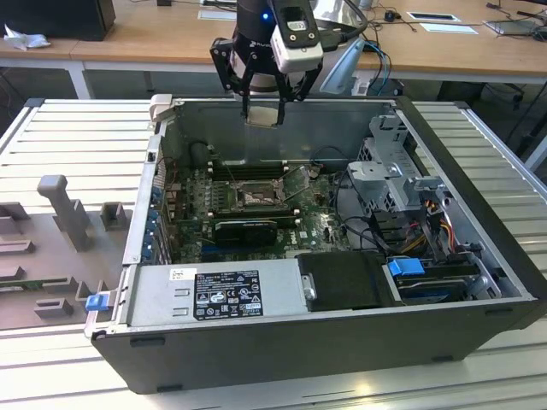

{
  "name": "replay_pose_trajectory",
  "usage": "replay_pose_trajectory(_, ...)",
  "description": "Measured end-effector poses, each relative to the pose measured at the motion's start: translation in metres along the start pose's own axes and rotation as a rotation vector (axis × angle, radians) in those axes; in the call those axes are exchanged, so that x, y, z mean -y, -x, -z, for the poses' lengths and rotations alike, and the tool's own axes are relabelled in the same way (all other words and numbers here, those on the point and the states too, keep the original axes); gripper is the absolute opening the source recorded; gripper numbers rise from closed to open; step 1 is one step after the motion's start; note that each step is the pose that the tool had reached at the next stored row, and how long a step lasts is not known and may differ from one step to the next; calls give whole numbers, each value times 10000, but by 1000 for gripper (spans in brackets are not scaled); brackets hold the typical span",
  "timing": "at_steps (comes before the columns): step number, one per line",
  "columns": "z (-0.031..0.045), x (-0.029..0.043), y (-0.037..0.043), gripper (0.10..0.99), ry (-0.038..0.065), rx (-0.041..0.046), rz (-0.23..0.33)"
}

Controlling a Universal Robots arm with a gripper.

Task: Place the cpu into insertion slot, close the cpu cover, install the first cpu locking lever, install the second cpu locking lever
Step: 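Place the cpu into insertion slot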

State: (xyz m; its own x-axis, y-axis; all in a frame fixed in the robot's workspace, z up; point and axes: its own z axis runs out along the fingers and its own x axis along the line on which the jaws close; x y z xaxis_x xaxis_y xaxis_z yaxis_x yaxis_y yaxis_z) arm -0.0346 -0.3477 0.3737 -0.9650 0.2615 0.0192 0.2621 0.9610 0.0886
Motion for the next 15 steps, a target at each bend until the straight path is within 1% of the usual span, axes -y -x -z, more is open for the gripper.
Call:
replay_pose_trajectory(8, -4, 0, 0, 529, 6, 33, -372)
replay_pose_trajectory(11, -6, 0, 0, 529, 8, 57, -630)
replay_pose_trajectory(13, -9, 1, 0, 529, 9, 84, -923)
replay_pose_trajectory(15, -10, 1, 0, 529, 13, 95, -1057)
